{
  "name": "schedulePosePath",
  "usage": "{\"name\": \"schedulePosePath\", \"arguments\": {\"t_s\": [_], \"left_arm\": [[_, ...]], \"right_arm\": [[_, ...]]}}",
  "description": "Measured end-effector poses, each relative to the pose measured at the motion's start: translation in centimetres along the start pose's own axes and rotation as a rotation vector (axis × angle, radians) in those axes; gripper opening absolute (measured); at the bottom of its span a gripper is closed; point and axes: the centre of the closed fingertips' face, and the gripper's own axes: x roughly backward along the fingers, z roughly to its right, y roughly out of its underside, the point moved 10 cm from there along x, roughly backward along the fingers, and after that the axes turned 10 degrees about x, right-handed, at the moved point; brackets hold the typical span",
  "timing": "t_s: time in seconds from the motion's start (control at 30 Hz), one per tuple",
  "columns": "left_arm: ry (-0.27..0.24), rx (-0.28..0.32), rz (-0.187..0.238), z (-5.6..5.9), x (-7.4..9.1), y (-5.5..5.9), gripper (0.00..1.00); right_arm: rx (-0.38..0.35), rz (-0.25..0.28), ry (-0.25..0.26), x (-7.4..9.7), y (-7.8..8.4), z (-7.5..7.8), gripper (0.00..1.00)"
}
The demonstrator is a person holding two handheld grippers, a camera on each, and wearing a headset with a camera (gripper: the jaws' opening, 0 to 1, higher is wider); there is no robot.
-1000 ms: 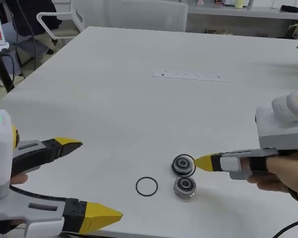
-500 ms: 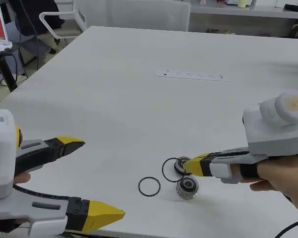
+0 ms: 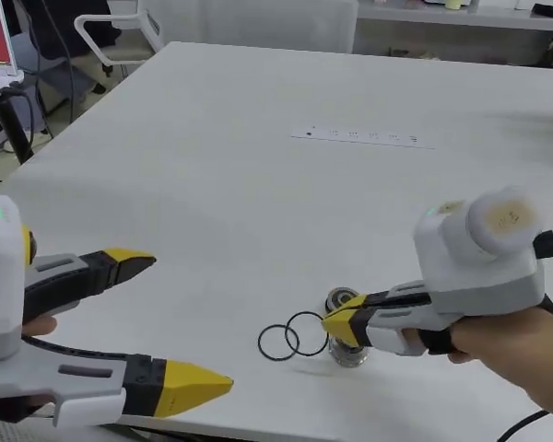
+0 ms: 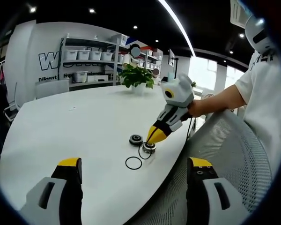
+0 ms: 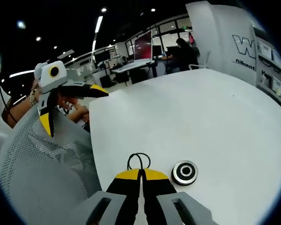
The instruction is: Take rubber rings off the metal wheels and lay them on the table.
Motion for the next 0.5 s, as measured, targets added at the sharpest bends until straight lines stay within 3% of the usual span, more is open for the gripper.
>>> {"name": "schedulePosePath", "arguments": {"t_s": [0.27,0.5], "left_arm": [[-0.005,0.014,0.014,-0.13,0.05,-0.06,0.90],[-0.006,0.016,0.003,-0.16,-0.01,0.05,0.89]], "right_arm": [[0.105,-0.072,0.014,-0.60,0.38,-0.33,0.00],[0.159,-0.093,0.031,-0.81,0.40,-0.43,0.00]]}}
